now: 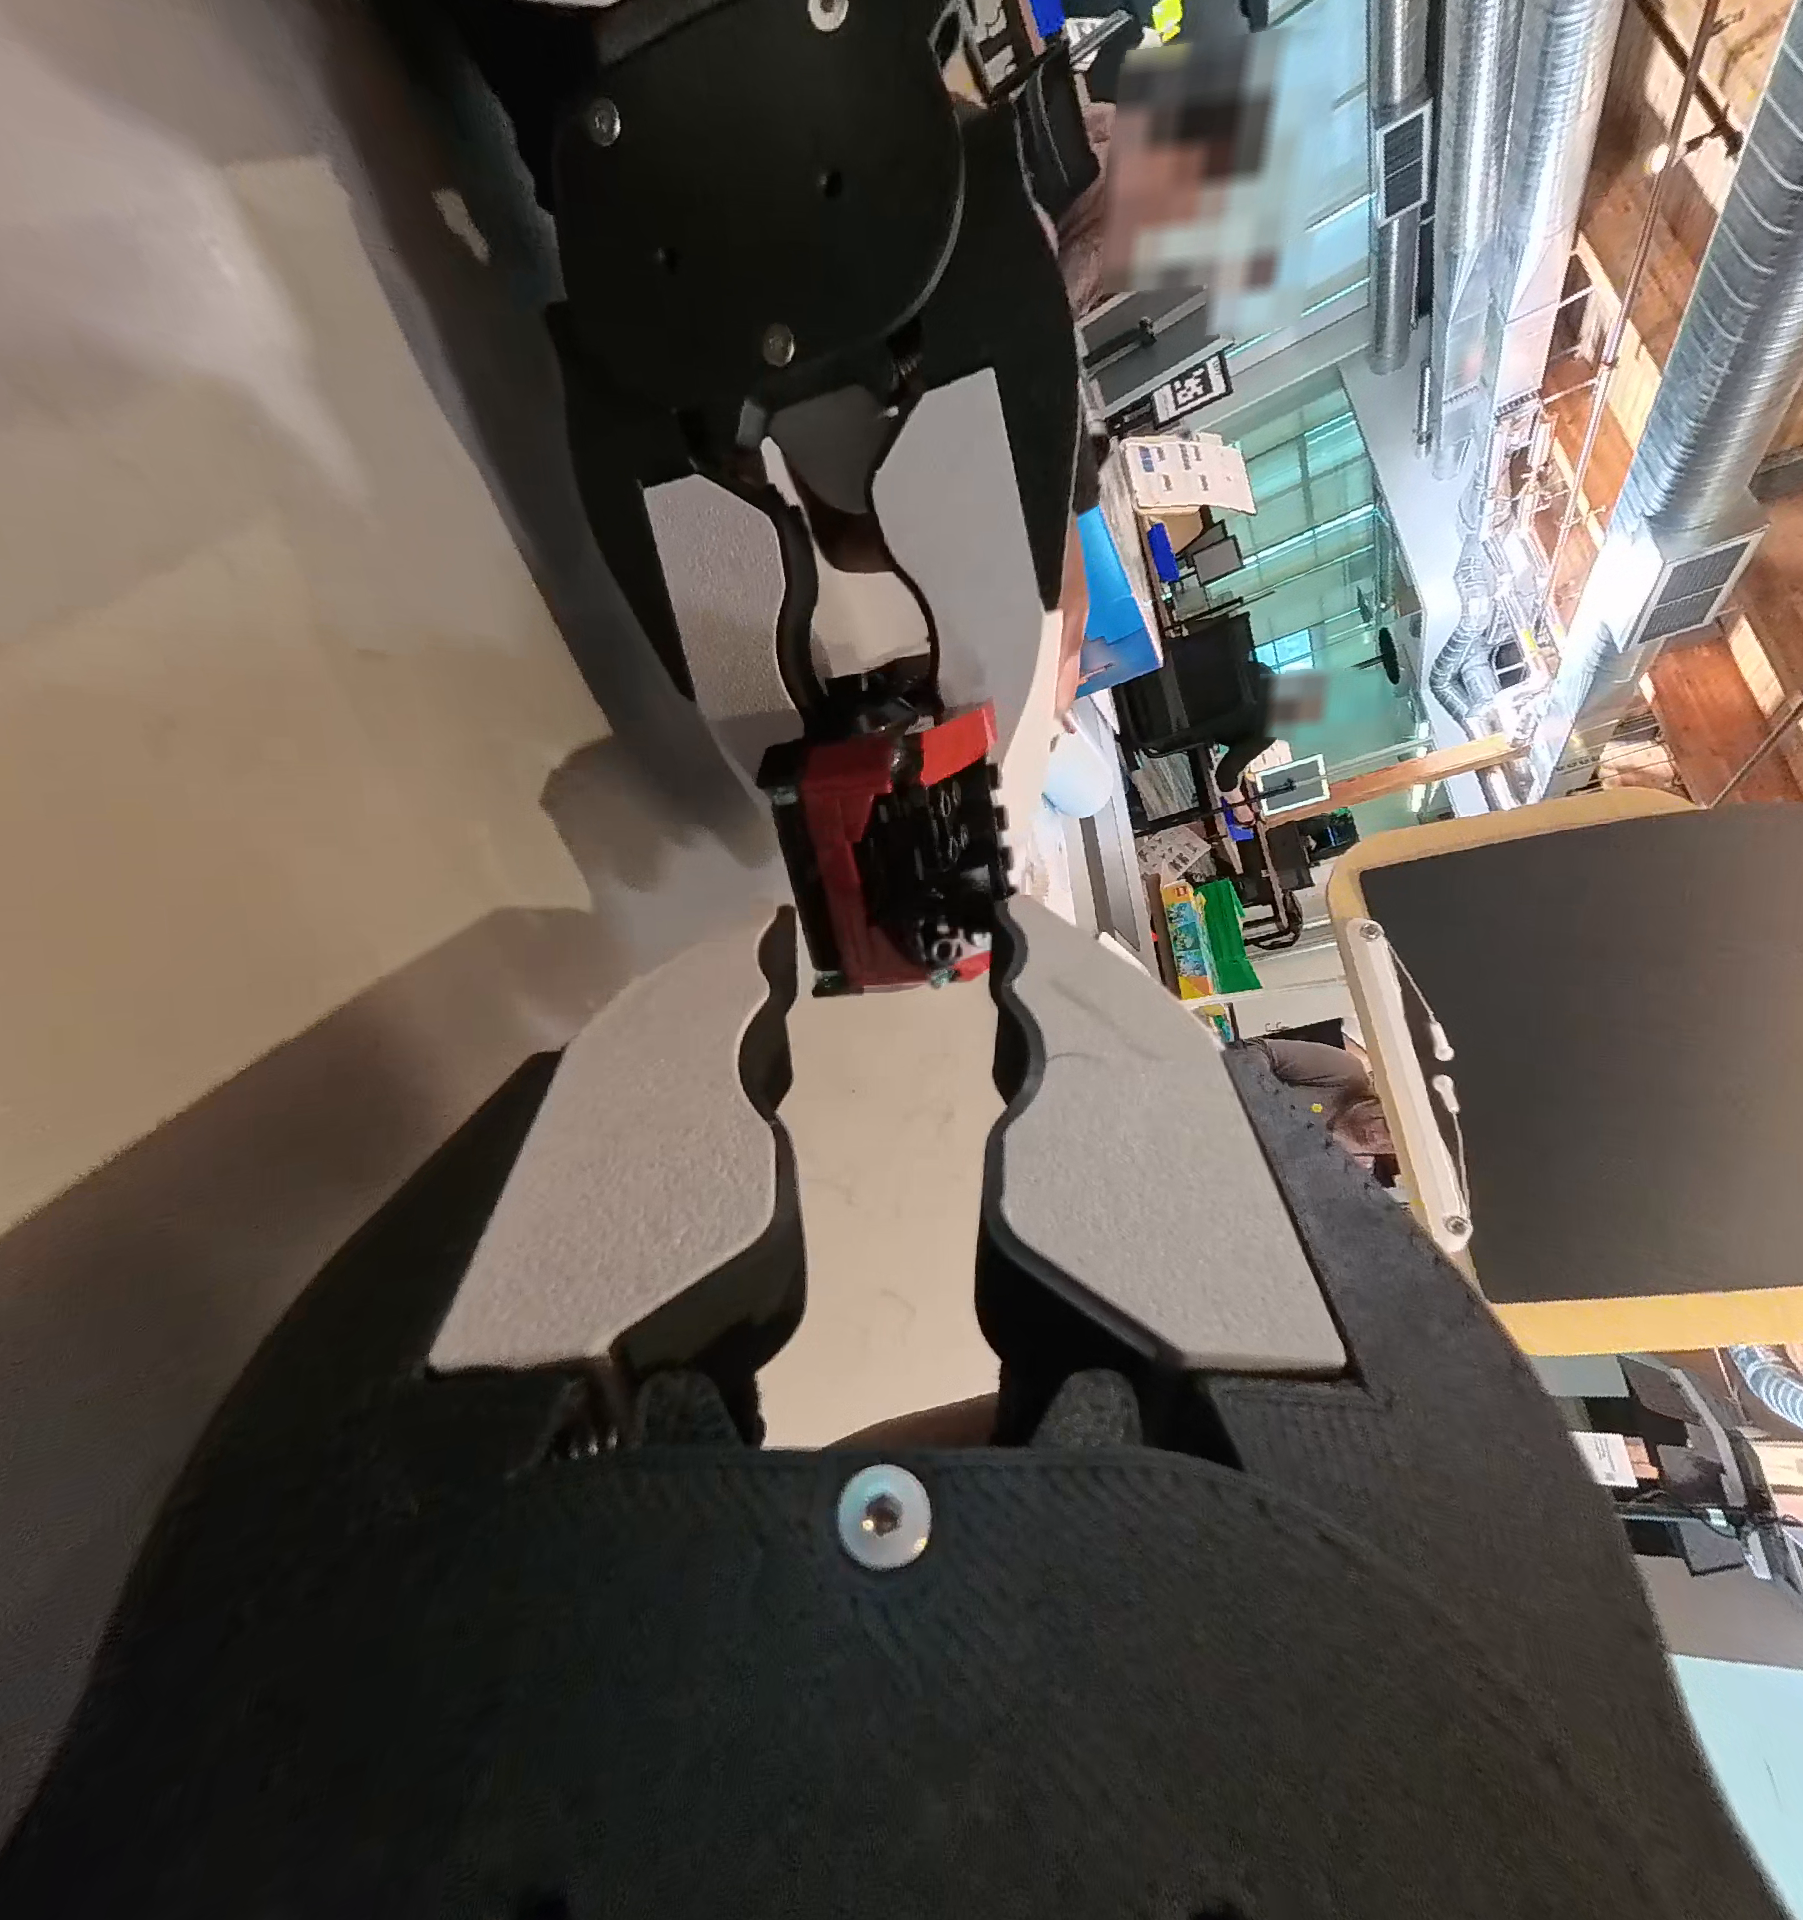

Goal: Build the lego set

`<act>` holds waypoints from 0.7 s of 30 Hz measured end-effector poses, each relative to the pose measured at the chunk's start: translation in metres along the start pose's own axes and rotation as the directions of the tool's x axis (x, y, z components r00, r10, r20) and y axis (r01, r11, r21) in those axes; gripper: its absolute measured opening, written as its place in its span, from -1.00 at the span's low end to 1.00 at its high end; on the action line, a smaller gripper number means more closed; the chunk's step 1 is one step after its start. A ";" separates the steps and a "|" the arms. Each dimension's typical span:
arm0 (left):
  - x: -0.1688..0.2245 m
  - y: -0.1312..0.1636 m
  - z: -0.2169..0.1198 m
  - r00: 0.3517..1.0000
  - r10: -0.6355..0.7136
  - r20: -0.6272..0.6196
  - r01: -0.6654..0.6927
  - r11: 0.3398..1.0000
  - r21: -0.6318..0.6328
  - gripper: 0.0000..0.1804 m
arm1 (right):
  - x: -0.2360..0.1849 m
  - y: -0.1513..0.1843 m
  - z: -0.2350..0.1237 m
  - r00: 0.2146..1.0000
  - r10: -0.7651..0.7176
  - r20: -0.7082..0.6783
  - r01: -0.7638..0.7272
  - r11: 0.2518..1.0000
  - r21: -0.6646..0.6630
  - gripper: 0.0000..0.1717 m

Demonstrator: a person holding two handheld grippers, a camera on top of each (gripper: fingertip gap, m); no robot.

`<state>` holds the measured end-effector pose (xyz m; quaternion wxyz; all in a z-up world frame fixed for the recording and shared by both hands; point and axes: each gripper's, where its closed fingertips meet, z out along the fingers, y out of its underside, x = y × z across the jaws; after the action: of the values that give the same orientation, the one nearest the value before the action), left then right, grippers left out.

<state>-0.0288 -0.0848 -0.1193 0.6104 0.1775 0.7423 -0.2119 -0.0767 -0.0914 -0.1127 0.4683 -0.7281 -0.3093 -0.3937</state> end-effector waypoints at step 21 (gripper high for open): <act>0.003 -0.003 0.002 0.993 0.115 -0.004 -0.116 0.993 -0.014 -0.64 | -0.012 0.000 -0.003 0.990 -0.003 0.144 0.004 1.000 -0.001 -0.64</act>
<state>-0.0296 -0.0881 -0.1227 0.6217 0.2161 0.7333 -0.1707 -0.0836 -0.0954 -0.1228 0.4435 -0.7544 -0.3431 -0.3413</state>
